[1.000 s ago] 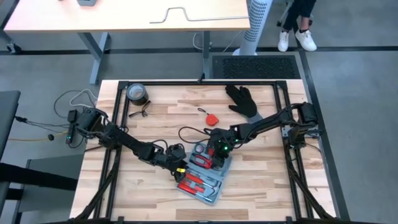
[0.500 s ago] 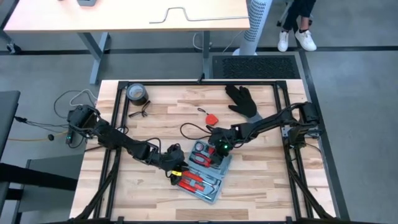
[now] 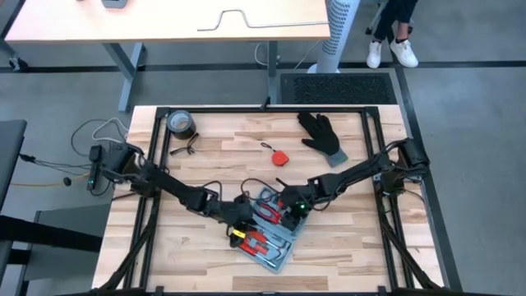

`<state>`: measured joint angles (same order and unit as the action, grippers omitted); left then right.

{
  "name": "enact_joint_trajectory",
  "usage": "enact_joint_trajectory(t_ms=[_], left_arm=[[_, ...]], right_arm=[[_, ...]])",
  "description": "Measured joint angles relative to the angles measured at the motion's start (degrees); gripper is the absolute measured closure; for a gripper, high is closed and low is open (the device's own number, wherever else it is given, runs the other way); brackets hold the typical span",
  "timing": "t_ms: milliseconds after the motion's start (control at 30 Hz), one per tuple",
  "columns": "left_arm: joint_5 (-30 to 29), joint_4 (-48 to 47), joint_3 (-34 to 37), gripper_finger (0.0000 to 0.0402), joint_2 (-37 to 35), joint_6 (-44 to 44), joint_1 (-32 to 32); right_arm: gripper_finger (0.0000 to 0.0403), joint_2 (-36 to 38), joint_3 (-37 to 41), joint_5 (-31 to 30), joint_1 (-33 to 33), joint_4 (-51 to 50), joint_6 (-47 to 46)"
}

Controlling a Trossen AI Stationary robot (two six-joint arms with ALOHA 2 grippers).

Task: Prefit tool cases
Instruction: Move the black glove to the upper right of the table

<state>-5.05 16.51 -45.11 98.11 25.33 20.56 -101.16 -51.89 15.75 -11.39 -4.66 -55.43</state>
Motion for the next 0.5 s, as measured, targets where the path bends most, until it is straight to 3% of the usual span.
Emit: enact_joint_trajectory(t_ms=[267,500], left_arm=[[8.1,-0.5,-7.6,0.0315,10.5,-2.2,-0.4],[5.6,-2.8,-12.4,0.0315,13.5,-0.8,-1.1]], right_arm=[[0.0241,-0.4,0.0,-1.2,-0.2,0.0,0.1],[0.0241,-0.4,0.0,1.8,0.8,-0.9,1.5]])
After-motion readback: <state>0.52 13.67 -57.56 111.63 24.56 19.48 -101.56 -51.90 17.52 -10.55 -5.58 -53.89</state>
